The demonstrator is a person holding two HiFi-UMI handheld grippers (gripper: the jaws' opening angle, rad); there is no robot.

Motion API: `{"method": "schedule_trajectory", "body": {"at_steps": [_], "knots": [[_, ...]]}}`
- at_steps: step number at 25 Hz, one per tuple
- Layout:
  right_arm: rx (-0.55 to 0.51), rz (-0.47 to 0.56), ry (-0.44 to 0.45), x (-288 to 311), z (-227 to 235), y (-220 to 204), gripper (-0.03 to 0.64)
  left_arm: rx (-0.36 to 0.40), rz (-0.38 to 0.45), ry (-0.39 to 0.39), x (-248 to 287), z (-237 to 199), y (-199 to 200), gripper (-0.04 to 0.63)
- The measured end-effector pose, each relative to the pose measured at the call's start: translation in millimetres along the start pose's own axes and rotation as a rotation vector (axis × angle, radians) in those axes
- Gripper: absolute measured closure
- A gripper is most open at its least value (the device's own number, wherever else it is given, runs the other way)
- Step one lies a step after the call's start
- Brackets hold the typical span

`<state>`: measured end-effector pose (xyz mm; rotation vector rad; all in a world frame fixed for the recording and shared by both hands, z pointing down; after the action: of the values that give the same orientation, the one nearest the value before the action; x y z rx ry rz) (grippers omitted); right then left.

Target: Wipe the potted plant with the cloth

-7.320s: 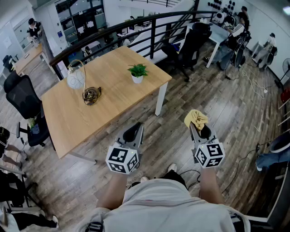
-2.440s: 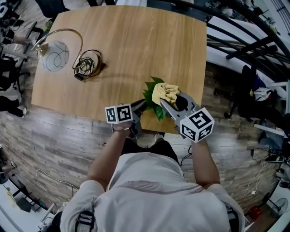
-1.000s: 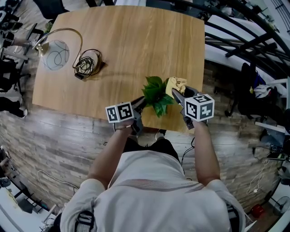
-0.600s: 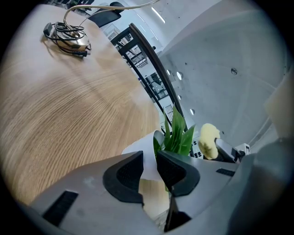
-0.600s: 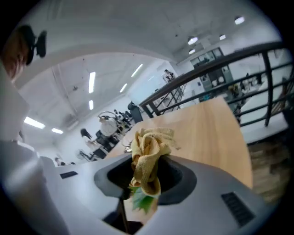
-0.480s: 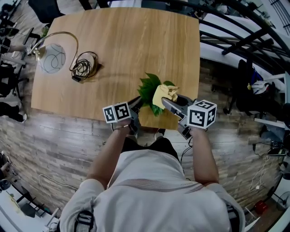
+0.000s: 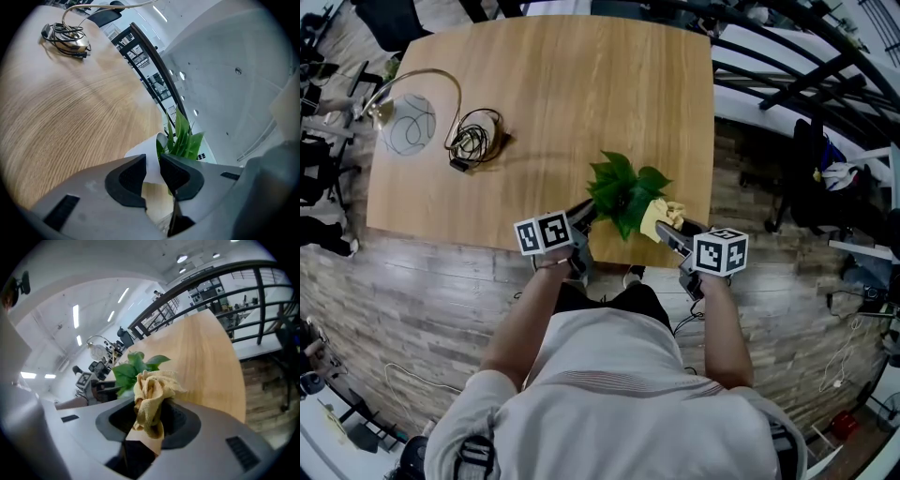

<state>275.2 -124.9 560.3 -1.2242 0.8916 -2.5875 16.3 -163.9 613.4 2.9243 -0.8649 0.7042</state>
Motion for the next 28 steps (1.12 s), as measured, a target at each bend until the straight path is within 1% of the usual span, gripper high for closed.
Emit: {"method": "schedule_trajectory", "body": {"at_steps": [2, 3, 6, 8, 10, 11, 13, 14, 15, 17, 19, 22, 24, 26, 28], "knots": [[-0.034, -0.024, -0.083, -9, 8, -5, 0.428, 0.001, -0.002, 0.000, 0, -1, 0, 0.500], [-0.045, -0.010, -0.101, -14, 8, -3, 0.428, 0.001, -0.002, 0.000, 1, -1, 0, 0.500], [-0.091, 0.114, -0.098, -33, -4, 15, 0.430, -0.001, 0.000, 0.001, 1, -1, 0, 0.500], [-0.156, 0.205, -0.053, -43, -20, 32, 0.430, -0.002, 0.003, 0.001, 1, -1, 0, 0.500], [-0.226, 0.262, 0.041, -44, -39, 45, 0.430, -0.002, 0.005, 0.002, 1, 0, -1, 0.500], [-0.260, 0.266, 0.094, -39, -50, 48, 0.430, -0.003, 0.006, 0.002, 1, 0, -1, 0.500], [-0.326, 0.217, 0.165, -19, -70, 46, 0.430, -0.005, 0.009, 0.002, 0, 0, -1, 0.500], [-0.356, 0.175, 0.174, -5, -79, 40, 0.430, -0.006, 0.012, 0.001, 0, -1, -1, 0.500], [-0.382, 0.131, 0.168, 8, -85, 33, 0.430, -0.007, 0.013, 0.000, 0, -1, 0, 0.500], [-0.406, 0.056, 0.125, 30, -87, 14, 0.430, -0.011, 0.013, -0.003, 0, -1, -1, 0.500], [-0.384, 0.018, 0.068, 40, -76, -6, 0.430, -0.013, 0.011, -0.004, 1, -1, -2, 0.500], [-0.323, 0.004, 0.034, 42, -53, -33, 0.426, -0.009, 0.013, -0.005, 0, -1, 0, 0.500], [-0.299, -0.029, 0.000, 38, -40, -49, 0.426, -0.007, 0.011, -0.006, 1, -1, -1, 0.500], [-0.273, -0.060, -0.045, 33, -29, -60, 0.430, -0.005, 0.009, -0.006, 2, -1, -1, 0.500], [-0.227, -0.056, -0.070, 28, -20, -65, 0.430, -0.003, 0.006, -0.004, 1, -2, -1, 0.500]]}}
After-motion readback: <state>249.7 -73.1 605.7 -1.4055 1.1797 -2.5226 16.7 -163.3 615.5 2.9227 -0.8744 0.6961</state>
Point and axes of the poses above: the fingertips, and each gripper's own axes: x forward along the fingers, z to its right, y out of its top, the point moved 8 cm from there along -x, backward along the fingers, and after that the axes turned 12 degrees about -x, right-handed, at the moved point
